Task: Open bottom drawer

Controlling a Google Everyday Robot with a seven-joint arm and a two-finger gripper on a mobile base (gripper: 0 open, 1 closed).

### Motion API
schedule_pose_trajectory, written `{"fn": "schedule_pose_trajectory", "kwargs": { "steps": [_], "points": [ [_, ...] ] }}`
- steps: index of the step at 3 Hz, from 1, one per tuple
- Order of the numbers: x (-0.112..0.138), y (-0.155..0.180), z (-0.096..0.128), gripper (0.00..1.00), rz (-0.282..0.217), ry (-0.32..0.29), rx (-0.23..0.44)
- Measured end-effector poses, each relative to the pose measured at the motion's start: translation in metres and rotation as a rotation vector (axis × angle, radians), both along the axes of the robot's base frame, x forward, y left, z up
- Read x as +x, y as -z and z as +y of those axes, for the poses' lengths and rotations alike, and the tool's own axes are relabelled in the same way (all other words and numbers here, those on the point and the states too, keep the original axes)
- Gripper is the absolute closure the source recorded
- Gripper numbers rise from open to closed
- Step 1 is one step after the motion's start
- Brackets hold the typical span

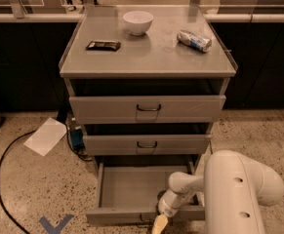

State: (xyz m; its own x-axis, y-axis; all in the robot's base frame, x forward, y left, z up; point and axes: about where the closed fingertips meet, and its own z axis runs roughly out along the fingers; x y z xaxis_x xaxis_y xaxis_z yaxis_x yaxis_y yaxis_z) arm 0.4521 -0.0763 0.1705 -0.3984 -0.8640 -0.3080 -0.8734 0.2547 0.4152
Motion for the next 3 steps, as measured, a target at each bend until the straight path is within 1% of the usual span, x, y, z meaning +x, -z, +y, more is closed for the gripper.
{"fn": "schedule_pose_trajectory", "kwargs": {
  "steps": [1, 3],
  "points": [
    [-0.0150, -0.0079, -0.0044, 0.00, 0.042, -0.001, -0.015],
    [-0.0133, -0.0079, -0.0045, 0.00, 0.047, -0.001, -0.014]
  ]
}}
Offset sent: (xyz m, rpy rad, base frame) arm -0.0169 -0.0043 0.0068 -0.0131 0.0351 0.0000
